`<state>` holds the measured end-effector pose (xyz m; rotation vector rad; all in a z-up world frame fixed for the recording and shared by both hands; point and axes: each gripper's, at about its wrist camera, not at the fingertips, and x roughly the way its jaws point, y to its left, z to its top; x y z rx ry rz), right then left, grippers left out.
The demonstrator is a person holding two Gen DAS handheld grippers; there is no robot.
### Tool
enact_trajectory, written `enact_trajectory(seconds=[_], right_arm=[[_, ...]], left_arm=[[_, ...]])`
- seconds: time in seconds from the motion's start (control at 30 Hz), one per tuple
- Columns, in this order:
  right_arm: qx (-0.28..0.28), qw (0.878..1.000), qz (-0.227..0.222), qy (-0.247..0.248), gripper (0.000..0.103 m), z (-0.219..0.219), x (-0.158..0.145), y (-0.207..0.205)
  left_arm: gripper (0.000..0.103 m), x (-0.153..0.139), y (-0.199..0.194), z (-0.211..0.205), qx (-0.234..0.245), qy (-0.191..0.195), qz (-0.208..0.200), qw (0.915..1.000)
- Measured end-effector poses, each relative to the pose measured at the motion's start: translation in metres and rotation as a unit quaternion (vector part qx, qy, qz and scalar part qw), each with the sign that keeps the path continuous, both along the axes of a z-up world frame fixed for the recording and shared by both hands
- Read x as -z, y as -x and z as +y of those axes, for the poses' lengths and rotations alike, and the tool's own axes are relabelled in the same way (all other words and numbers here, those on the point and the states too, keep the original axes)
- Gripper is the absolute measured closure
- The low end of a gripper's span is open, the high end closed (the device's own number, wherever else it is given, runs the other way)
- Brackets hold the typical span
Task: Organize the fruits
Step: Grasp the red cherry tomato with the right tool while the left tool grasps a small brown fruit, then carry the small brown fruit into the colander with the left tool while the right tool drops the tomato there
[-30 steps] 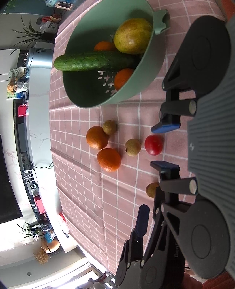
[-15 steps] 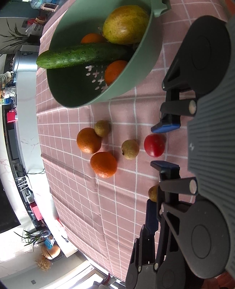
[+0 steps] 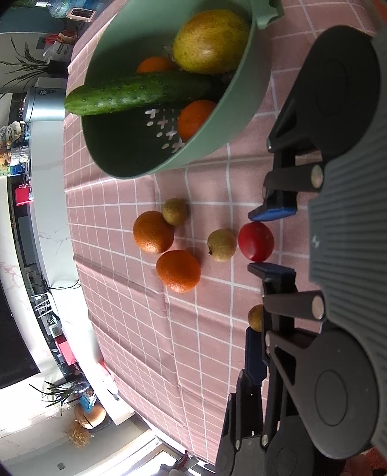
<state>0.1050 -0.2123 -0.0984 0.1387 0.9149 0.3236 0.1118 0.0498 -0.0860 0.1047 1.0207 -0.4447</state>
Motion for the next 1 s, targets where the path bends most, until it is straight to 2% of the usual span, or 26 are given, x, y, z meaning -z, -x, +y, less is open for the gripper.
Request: enact_trajectory(seconds=[0.1, 0.27, 0.43, 0.6, 0.8, 1.0], right_arm=[[-0.002, 1.0, -0.01, -0.004, 0.077, -0.005, -0.011, 0.008], [0.002, 0.999, -0.034, 0.004, 0.077, -0.023, -0.033, 0.029], [0.025, 0.998, -0.059, -0.002, 0.077, -0.054, -0.057, 0.044], [0.045, 0.995, -0.085, 0.017, 0.077, -0.089, -0.076, 0.048], [0.046, 0.996, -0.076, 0.028, 0.077, -0.117, -0.079, 0.031], [0.014, 0.998, -0.049, 0.03, 0.077, -0.118, -0.07, 0.006]], left_arm=[[0.077, -0.01, 0.001, 0.001, -0.008, 0.02, -0.001, 0.9998], [0.077, -0.036, 0.006, -0.014, 0.0, 0.038, -0.028, 0.9989], [0.077, -0.06, 0.005, -0.04, 0.014, 0.056, -0.037, 0.9977], [0.077, -0.081, 0.001, -0.076, 0.038, 0.064, -0.051, 0.9959], [0.077, -0.087, -0.014, -0.109, 0.055, 0.074, -0.044, 0.9947], [0.077, -0.079, -0.033, -0.13, 0.06, 0.053, -0.025, 0.9965]])
